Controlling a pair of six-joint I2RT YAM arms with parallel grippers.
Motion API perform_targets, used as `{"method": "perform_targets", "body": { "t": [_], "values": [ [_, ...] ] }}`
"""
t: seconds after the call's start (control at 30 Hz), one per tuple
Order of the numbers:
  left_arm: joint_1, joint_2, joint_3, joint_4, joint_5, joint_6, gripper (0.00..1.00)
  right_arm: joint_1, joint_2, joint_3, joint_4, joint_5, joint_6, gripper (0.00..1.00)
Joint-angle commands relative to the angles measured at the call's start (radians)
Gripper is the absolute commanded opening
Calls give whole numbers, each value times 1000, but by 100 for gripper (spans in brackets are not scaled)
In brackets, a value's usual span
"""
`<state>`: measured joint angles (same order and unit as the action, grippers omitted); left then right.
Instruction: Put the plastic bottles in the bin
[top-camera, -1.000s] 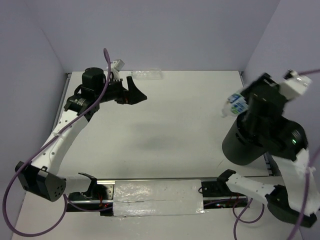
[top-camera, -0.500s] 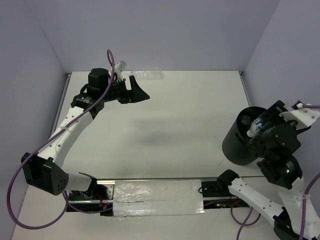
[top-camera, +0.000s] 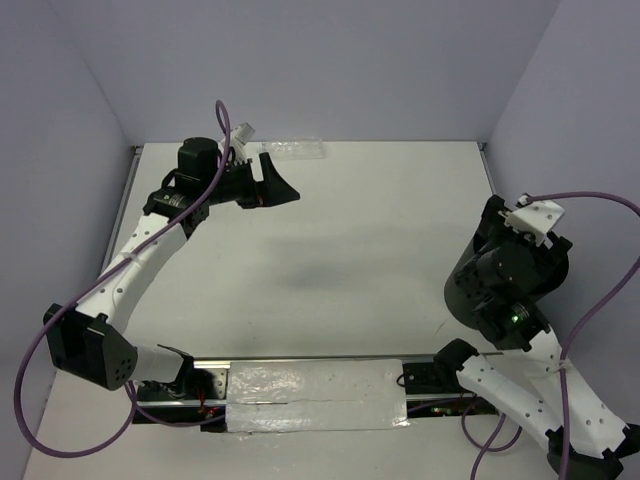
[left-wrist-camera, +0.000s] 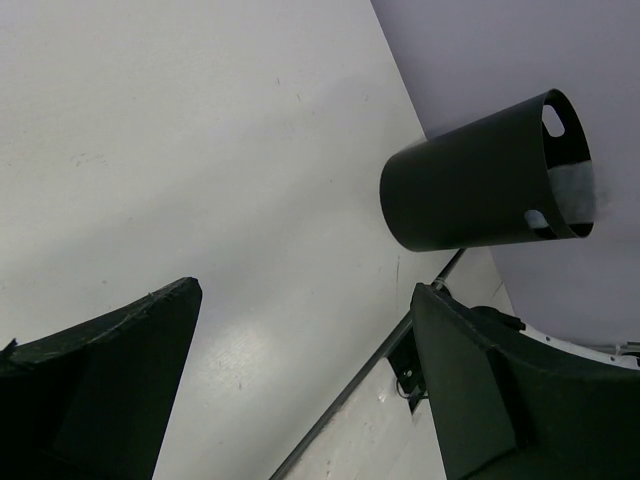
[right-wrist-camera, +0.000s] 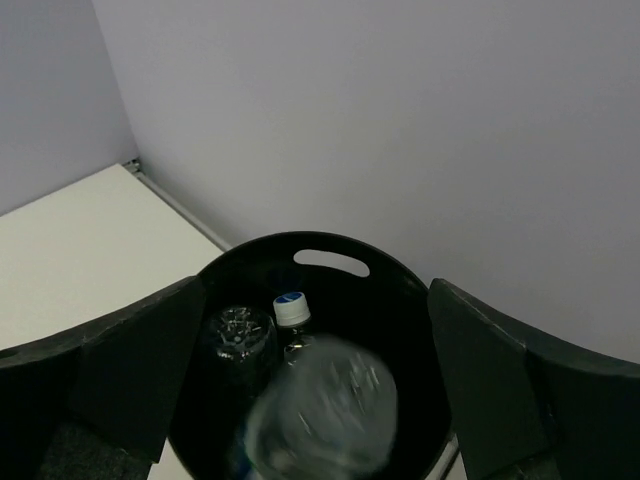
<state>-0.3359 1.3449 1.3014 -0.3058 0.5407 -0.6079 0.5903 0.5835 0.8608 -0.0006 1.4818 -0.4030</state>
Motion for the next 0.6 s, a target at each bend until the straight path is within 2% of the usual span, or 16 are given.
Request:
{"method": "perform_targets", "body": {
  "t": [0.0, 0.13, 0.23, 0.3, 0.4, 0.5, 0.53, 0.57],
  "values": [
    [5, 19, 4, 34, 19, 3, 99, -3, -8, -5, 281, 248, -178, 100],
    [5, 36, 4, 37, 12, -6, 99, -4, 15, 67, 188, 244, -119, 100],
    [5, 56, 3, 42, 7, -18, 99, -3, 41, 107, 218, 233, -141, 100],
    [5, 69, 1, 48, 1, -30, 99, 2, 68, 124, 278, 227, -215, 100],
    [3, 117, 35, -5, -54, -50, 99, 23, 125, 150, 445, 227, -373, 100],
    [5, 216, 142, -100, -181, -72, 99, 81, 245, 194, 621, 245, -538, 100],
    [5, 247, 210, -169, -256, -75, 99, 121, 315, 205, 775, 250, -594, 100],
    [6, 307, 245, -203, -296, -85, 99, 141, 352, 216, 883, 253, -749, 100]
  ]
}}
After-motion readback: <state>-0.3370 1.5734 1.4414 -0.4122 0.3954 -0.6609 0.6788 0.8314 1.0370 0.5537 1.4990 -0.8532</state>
